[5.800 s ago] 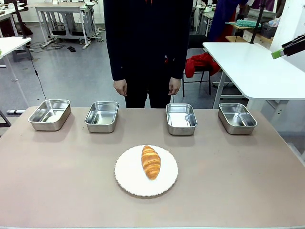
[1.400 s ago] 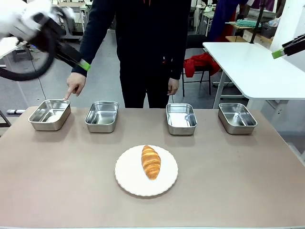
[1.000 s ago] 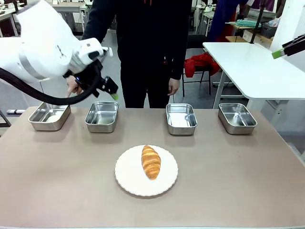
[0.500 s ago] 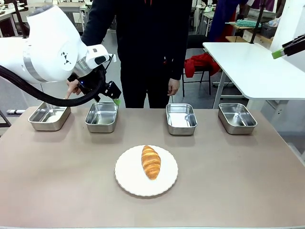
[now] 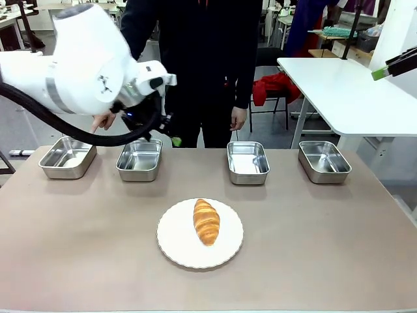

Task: Place the bread in the container.
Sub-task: Place the Butter Roll into the Airtight Container indicated by the human.

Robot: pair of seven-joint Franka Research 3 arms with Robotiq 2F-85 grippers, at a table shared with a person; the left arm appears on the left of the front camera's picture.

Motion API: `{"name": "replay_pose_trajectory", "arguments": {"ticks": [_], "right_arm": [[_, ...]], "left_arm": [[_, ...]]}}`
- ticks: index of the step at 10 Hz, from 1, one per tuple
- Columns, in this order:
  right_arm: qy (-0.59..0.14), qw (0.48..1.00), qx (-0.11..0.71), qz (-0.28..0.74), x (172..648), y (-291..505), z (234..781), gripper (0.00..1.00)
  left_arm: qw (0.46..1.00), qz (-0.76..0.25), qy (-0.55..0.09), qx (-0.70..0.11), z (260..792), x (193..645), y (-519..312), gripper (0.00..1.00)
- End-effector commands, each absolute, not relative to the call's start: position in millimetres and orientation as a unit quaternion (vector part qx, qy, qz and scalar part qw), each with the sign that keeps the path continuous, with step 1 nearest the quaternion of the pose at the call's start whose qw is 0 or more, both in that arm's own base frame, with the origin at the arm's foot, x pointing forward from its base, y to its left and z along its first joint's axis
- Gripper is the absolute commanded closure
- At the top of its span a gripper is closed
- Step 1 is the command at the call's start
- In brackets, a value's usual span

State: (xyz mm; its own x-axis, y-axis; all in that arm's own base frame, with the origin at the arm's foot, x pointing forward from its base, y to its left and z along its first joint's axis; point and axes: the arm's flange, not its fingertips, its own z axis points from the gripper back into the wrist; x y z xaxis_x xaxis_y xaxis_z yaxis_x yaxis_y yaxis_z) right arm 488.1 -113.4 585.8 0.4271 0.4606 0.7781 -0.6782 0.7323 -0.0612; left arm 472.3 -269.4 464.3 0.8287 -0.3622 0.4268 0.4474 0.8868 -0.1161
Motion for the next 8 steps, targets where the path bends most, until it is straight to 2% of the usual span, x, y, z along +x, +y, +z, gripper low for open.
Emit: {"name": "replay_pose_trajectory", "arguments": {"ticks": [1,5,8], "right_arm": [[-0.414,0.834,0.133,0.34,488,-113,586,0.0],[-0.414,0.834,0.133,0.34,488,-113,586,0.0],[-0.414,0.834,0.133,0.34,488,-113,586,0.0]], "left_arm": [[0.964,-0.164,-0.182,-0.098,463,456,-311,0.0],[0.985,-0.083,-0.111,-0.102,428,418,-371,0.0],[0.992,-0.023,-0.083,-0.095,398,403,-382,0.0]]}}
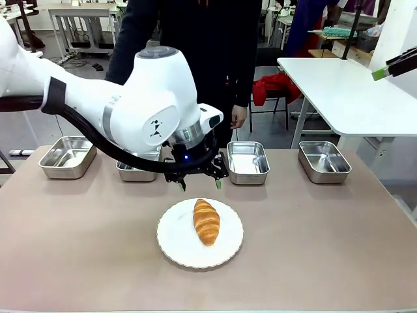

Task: Place the bread in the container.
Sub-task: Place the Butter Roll into the Airtight Container indicated by the human.

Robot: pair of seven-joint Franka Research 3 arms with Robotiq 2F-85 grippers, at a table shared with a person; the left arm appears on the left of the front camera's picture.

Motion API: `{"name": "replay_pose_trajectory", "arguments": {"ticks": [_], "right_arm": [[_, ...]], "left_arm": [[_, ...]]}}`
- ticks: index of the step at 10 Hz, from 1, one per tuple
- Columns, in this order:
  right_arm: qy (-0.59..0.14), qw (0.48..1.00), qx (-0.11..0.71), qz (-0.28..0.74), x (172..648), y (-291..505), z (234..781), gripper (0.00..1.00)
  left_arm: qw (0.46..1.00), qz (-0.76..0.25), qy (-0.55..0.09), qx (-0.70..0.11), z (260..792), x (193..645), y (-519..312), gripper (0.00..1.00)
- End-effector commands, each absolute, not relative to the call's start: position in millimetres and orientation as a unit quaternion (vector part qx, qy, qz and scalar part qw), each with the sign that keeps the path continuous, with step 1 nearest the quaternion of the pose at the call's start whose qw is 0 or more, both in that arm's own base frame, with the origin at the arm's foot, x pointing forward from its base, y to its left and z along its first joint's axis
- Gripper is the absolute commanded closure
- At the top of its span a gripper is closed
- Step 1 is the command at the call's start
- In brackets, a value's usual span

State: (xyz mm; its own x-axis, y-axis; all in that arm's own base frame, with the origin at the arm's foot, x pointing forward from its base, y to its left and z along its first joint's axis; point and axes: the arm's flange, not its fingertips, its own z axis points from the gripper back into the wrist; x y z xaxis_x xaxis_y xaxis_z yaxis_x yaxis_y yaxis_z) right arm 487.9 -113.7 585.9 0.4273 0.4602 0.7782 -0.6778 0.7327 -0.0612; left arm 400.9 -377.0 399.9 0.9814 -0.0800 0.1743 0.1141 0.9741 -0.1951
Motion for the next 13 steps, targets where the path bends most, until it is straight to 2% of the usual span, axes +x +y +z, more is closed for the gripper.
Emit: {"name": "replay_pose_trajectory", "arguments": {"ticks": [1,9,13], "right_arm": [[-0.414,0.834,0.133,0.34,488,-113,586,0.0],[-0.414,0.834,0.133,0.34,488,-113,586,0.0],[-0.414,0.834,0.133,0.34,488,-113,586,0.0]], "left_arm": [[0.994,-0.02,-0.07,-0.081,390,398,-386,0.0],[0.995,-0.005,-0.017,-0.098,344,382,-395,0.0],[0.998,-0.01,-0.008,-0.069,323,383,-401,0.0]]}}
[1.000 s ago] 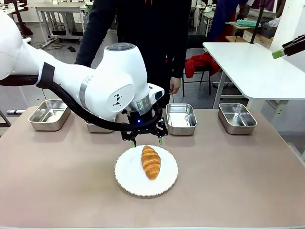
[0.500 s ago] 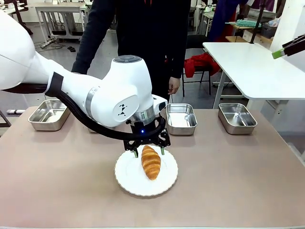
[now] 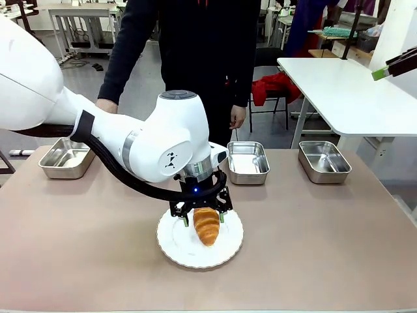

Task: Place the bread in the container.
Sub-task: Place the Butter Roll into the Airtight Container indicated by the human.

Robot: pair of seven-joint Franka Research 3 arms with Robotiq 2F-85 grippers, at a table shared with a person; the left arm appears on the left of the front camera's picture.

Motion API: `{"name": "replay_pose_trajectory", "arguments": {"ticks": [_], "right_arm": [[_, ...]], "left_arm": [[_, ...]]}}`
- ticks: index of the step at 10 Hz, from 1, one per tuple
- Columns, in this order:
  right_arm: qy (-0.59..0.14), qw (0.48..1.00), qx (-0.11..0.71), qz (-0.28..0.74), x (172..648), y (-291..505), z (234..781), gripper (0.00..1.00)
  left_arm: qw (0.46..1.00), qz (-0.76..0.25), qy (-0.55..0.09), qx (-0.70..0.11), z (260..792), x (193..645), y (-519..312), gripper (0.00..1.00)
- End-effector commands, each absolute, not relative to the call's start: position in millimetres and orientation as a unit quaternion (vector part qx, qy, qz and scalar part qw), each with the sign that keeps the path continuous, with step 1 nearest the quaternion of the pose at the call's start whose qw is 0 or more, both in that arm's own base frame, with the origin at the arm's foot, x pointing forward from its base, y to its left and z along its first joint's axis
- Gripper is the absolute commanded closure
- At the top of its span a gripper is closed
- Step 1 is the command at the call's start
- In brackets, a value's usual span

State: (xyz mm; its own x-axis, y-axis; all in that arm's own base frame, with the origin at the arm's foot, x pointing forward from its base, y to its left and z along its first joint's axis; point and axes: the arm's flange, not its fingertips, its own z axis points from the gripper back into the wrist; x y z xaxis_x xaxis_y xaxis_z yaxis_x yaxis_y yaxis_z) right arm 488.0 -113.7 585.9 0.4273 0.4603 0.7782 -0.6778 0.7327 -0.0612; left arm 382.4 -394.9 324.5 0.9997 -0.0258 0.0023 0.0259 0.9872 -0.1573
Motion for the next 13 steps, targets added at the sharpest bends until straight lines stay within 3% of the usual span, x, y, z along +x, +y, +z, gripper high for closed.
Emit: {"name": "replay_pose_trajectory", "arguments": {"ticks": [1,7,13], "right_arm": [[-0.414,0.834,0.133,0.34,488,-113,586,0.0],[-0.414,0.834,0.133,0.34,488,-113,586,0.0],[-0.414,0.834,0.133,0.34,488,-113,586,0.0]], "left_arm": [[0.997,-0.016,-0.01,-0.069,319,384,-402,0.0],[0.997,-0.034,-0.016,-0.063,310,392,-405,0.0],[0.998,-0.037,-0.03,-0.047,311,400,-406,0.58]]}}
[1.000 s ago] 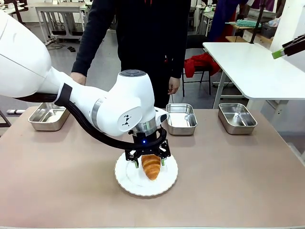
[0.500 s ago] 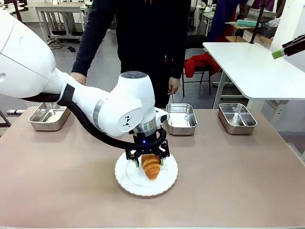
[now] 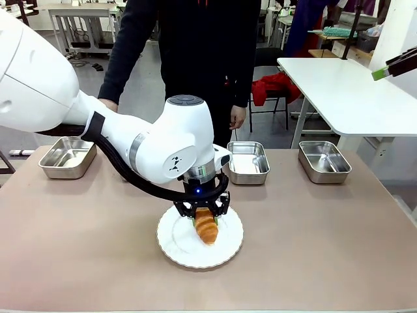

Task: Place the bread in the container.
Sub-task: Place the Butter Roll into the Airtight Container indicated by the human.

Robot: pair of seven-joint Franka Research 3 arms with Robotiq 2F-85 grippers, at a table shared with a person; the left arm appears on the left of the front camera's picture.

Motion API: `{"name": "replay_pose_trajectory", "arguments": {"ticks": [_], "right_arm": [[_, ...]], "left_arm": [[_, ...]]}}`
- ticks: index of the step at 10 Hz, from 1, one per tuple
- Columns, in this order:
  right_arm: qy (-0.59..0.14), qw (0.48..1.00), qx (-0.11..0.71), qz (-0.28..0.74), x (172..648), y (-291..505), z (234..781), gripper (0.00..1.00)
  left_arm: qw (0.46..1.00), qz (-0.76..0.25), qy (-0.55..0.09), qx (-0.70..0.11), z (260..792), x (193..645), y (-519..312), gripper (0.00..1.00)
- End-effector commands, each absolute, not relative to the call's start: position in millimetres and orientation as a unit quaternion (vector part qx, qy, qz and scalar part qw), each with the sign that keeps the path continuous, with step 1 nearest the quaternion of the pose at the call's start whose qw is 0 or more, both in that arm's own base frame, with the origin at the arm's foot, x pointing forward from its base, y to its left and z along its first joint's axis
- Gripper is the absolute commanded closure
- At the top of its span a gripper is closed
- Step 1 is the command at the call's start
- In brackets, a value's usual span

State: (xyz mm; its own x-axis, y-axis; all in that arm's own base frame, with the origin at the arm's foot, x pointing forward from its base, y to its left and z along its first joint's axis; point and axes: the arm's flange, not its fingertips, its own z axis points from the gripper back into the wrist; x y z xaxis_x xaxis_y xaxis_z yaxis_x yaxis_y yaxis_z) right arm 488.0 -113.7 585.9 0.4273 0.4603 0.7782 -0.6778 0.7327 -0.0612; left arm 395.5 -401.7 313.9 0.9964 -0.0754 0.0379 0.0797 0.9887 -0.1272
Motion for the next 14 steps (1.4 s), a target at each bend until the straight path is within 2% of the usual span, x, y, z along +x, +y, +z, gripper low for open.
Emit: {"name": "replay_pose_trajectory", "arguments": {"ticks": [1,2,3,4,5,8,10,12,14], "right_arm": [[-0.414,0.834,0.133,0.34,488,-113,586,0.0],[-0.414,0.834,0.133,0.34,488,-113,586,0.0],[-0.414,0.834,0.133,0.34,488,-113,586,0.0],[-0.414,0.834,0.133,0.34,488,-113,586,0.0],[-0.414,0.834,0.133,0.34,488,-113,586,0.0],[-0.414,0.834,0.133,0.34,488,-113,586,0.0],[-0.414,0.834,0.133,0.34,488,-113,586,0.0],[-0.414,0.834,0.133,0.34,488,-113,586,0.0],[-0.414,0.834,0.133,0.34,488,-113,586,0.0]], "left_arm": [[0.998,-0.04,-0.031,-0.031,310,402,-406,0.66],[0.997,-0.039,-0.016,-0.064,314,396,-402,0.66],[0.997,-0.039,-0.016,-0.064,314,396,-402,0.66],[0.997,-0.044,-0.02,-0.061,316,396,-404,0.53],[0.995,-0.055,-0.053,-0.06,340,395,-394,0.61],[0.991,-0.076,-0.088,-0.062,427,399,-350,0.61],[0.993,-0.094,-0.065,-0.039,478,418,-302,0.61],[0.989,-0.124,-0.073,-0.043,503,438,-244,0.61],[0.982,-0.161,-0.074,-0.062,500,457,-207,0.61]]}}
